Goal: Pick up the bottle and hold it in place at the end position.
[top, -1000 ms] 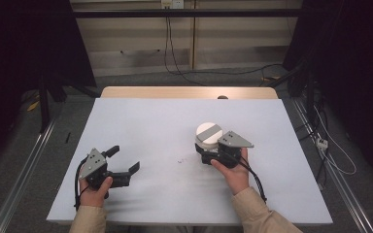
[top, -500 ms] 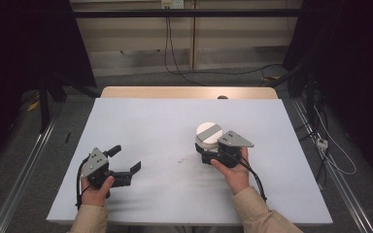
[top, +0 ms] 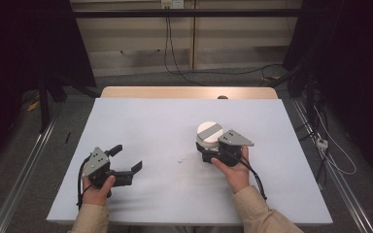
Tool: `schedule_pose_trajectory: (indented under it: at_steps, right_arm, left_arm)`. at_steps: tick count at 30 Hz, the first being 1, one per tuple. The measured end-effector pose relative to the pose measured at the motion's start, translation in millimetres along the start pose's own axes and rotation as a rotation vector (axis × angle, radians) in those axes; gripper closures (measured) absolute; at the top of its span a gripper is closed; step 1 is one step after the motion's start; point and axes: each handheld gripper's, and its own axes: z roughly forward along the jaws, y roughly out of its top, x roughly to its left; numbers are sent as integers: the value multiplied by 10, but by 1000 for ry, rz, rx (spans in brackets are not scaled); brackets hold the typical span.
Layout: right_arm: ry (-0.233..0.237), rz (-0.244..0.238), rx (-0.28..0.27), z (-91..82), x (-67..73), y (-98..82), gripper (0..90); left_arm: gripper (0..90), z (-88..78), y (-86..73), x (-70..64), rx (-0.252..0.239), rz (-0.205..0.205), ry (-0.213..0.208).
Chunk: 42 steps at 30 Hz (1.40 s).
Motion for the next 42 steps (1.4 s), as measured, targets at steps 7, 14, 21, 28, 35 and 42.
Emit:
schedule_pose_trajectory:
  at_steps: [7, 14, 21, 28, 35, 42]
  right_arm:
    - [-11, -2, 2, 62, -28, 32, 187]
    - [-16, -13, 2, 141, -7, 98, 187]
    - [-18, -19, 8, 225, 12, 108, 187]
    - [-22, -11, 8, 262, 2, 93, 187]
    - [-19, -20, 10, 312, 20, 111, 187]
    - [-17, -25, 11, 380, 53, 140, 187]
  left_arm:
    - [40, 5, -6, 5, 1, -7, -1]
    - [41, 1, -5, 12, -1, -10, 0]
    - [40, 8, -7, 12, 0, -12, 0]
    - [41, 15, -7, 13, -1, -12, -4]
    - [41, 16, -6, 15, -1, -10, -5]
    - [41, 16, -7, 18, -3, -14, -5]
